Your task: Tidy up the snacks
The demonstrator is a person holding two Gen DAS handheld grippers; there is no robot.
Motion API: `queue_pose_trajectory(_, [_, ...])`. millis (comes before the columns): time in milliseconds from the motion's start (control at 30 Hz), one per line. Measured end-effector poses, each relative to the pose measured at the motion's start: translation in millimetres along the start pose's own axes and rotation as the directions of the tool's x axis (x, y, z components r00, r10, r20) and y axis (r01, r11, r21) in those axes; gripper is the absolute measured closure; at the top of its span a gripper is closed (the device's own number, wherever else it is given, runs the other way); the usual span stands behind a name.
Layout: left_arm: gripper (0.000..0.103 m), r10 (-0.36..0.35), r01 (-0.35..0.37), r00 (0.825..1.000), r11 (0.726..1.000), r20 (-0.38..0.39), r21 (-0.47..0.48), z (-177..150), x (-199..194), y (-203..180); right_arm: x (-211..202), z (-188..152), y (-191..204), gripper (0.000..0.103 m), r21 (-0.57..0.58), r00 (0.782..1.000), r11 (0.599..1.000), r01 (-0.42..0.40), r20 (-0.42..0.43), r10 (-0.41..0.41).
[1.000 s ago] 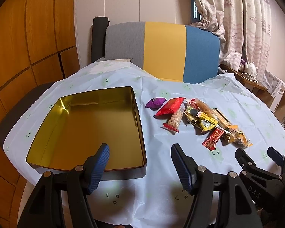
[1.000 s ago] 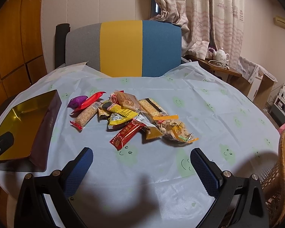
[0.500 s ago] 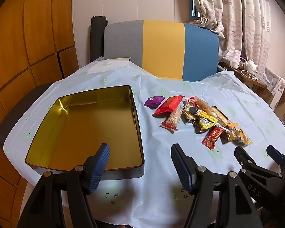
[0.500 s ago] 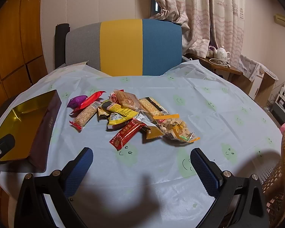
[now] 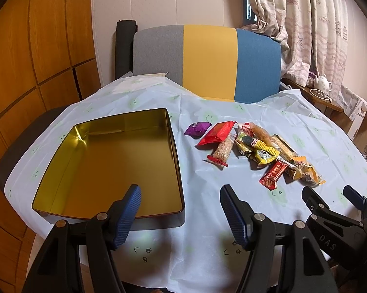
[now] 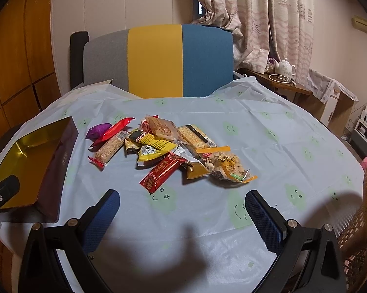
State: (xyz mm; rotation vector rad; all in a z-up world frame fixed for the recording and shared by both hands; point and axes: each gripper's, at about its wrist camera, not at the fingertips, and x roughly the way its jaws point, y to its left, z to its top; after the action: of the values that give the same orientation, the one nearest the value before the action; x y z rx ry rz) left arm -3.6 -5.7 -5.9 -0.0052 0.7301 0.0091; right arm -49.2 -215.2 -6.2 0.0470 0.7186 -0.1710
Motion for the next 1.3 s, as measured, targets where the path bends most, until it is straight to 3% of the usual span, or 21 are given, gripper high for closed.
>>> queue_pose_trajectory(633, [0.035, -0.010, 0.010, 1.000, 1.000, -0.015, 0.009, -1.0, 0.4, -3.0, 0.7, -1.0, -3.0, 0.000, 0.012, 1.000, 1.000, -0.003, 0.000, 0.003])
queue_pose_trajectory(767, [0.035, -0.028, 0.028, 0.999, 1.000, -0.026, 0.010, -1.6, 3.1, -4.5, 3.4, -1.4, -5.2, 0.000, 0.015, 1.000, 1.000, -0.007, -0.007, 0.008])
queue_pose_trajectory(833, [0.035, -0.071, 0.071, 0.997, 0.997, -0.036, 0.003, -1.6, 5.2, -3.5, 4.7, -0.6, -6.4, 0.000, 0.011, 1.000, 1.000, -0.014, -0.007, 0.014])
queue_pose_trajectory(900, [0.034, -0.168, 0.166, 0.984, 0.985, -0.055, -0.039, -0.2, 7.7, 0.9, 7.0, 2.5, -10.2, 0.000, 0.006, 1.000, 1.000, -0.020, -0.005, 0.020])
queue_pose_trajectory(933, [0.030, -0.258, 0.250, 0.963, 0.964, -0.079, -0.093, 2.0, 11.5, 6.3, 8.5, 4.4, -11.9, 0.000, 0.007, 1.000, 1.000, -0.024, -0.007, 0.024])
queue_pose_trajectory(967, [0.021, -0.297, 0.285, 0.950, 0.950, -0.095, -0.124, 3.9, 14.2, 9.3, 10.5, 7.1, -14.7, 0.000, 0.009, 0.999, 0.999, -0.031, -0.010, 0.031])
queue_pose_trajectory(1000, [0.020, -0.325, 0.308, 0.940, 0.939, -0.104, -0.151, 6.7, 16.7, 12.5, 12.3, 10.0, -17.9, 0.000, 0.009, 0.999, 0.999, -0.036, -0.014, 0.037])
queue_pose_trajectory(1133, [0.020, -0.385, 0.366, 0.915, 0.918, -0.121, -0.152, 22.4, 25.4, 16.6, 19.0, 25.3, -36.0, 0.000, -0.002, 0.999, 0.999, -0.043, -0.015, 0.043])
queue_pose_trajectory(1300, [0.020, -0.361, 0.352, 0.918, 0.932, -0.165, -0.085, 46.2, 39.6, 10.4, 32.3, 40.4, -58.6, 0.000, -0.029, 0.997, 0.998, -0.056, -0.058, 0.054])
